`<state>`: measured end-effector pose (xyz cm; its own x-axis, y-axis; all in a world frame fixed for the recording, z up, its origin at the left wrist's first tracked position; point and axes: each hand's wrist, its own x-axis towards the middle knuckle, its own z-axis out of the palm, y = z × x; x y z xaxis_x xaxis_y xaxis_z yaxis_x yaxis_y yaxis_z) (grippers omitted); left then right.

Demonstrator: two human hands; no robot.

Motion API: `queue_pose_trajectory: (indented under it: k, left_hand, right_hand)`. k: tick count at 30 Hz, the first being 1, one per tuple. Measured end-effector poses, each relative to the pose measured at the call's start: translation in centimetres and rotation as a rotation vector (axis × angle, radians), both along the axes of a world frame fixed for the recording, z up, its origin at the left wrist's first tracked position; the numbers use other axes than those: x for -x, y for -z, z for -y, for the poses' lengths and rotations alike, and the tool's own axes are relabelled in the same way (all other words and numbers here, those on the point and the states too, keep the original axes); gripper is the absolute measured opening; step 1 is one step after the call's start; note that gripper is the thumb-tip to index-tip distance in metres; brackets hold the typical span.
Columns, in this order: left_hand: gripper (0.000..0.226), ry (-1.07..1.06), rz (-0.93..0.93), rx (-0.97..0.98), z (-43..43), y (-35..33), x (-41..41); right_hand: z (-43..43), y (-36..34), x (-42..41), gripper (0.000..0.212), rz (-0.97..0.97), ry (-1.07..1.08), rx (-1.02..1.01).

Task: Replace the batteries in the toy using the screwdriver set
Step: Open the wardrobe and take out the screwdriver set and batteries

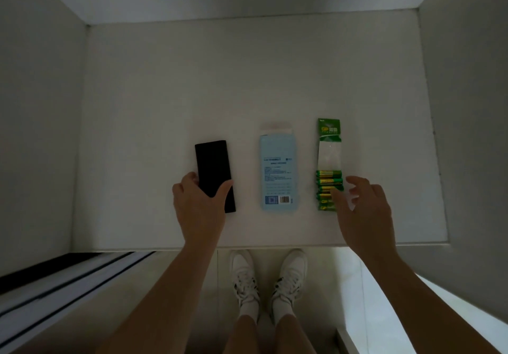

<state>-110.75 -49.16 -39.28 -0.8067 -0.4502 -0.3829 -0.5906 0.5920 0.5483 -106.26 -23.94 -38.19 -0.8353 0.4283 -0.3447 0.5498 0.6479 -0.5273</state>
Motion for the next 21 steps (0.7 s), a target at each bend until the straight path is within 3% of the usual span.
queue_pose_trajectory:
  k: [5,12,17,21]
  left_hand:
    - [0.068,-0.061,0.056,-0.085,0.0,0.5,1.0]
    - [0.02,-0.098,0.026,-0.397,-2.0,-0.5,1.4]
    - [0.008,-0.12,0.021,-0.586,-5.7,-1.1,0.9]
    - [0.012,-0.191,0.009,-0.629,-7.7,-0.9,0.9]
  right_hand:
    - [0.1,0.4,1.0,0.047,0.108,0.042,0.024]
    - [0.0,0.4,2.2,0.046,0.136,0.104,0.067]
    - [0.0,0.4,2.3,0.04,0.122,0.11,0.074]
    - [0.5,0.5,2.5,0.035,0.103,0.118,0.085]
